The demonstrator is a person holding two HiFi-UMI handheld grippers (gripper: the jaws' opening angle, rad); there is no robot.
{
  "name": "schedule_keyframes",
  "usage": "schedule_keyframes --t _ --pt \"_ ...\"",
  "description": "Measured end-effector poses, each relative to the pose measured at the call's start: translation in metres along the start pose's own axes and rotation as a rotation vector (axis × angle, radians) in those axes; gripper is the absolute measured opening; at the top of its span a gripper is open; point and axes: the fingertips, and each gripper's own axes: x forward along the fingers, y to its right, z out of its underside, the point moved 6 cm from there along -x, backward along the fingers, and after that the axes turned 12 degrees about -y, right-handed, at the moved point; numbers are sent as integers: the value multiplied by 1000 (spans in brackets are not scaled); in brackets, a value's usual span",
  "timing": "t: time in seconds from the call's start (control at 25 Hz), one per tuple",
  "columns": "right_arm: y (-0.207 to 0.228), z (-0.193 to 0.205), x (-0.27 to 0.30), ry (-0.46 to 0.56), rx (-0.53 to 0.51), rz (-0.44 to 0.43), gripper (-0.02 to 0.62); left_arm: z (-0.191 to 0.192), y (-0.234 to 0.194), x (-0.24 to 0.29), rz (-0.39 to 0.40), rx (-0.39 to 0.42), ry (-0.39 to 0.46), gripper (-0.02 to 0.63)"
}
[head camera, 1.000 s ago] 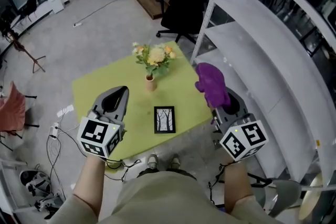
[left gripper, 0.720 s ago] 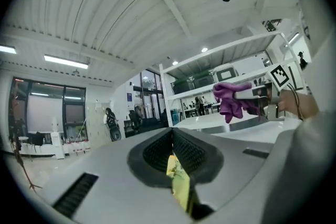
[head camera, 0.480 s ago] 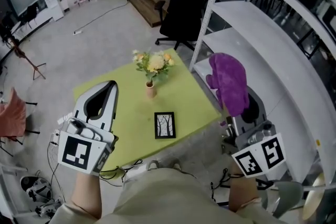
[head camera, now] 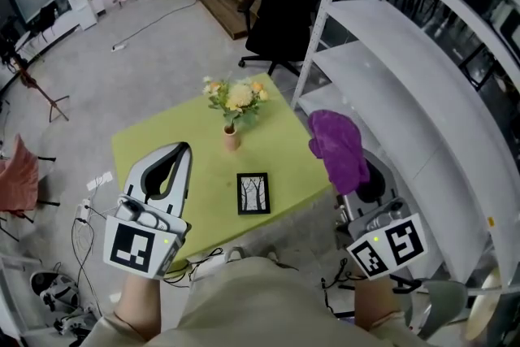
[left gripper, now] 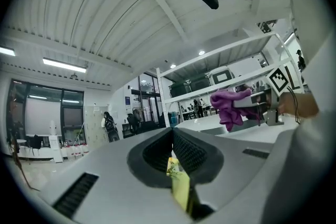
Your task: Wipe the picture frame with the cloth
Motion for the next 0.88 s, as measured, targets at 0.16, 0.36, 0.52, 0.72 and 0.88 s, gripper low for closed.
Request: schedule_keyframes --t 0.16,0.36,0.52,0.72,0.88 --pt "1 18 6 -51 29 -13 95 22 8 4 21 -23 -81 8" --pt "-1 28 12 -75 46 -37 95 34 15 7 31 -45 -115 8" --pt "3 29 16 -85 21 -32 95 37 16 7 28 -54 -125 8" --pt "10 31 16 -89 19 -16 95 42 17 8 28 -58 -131 8" --pt "14 32 16 -96 15 -7 95 43 17 10 30 -59 -137 8"
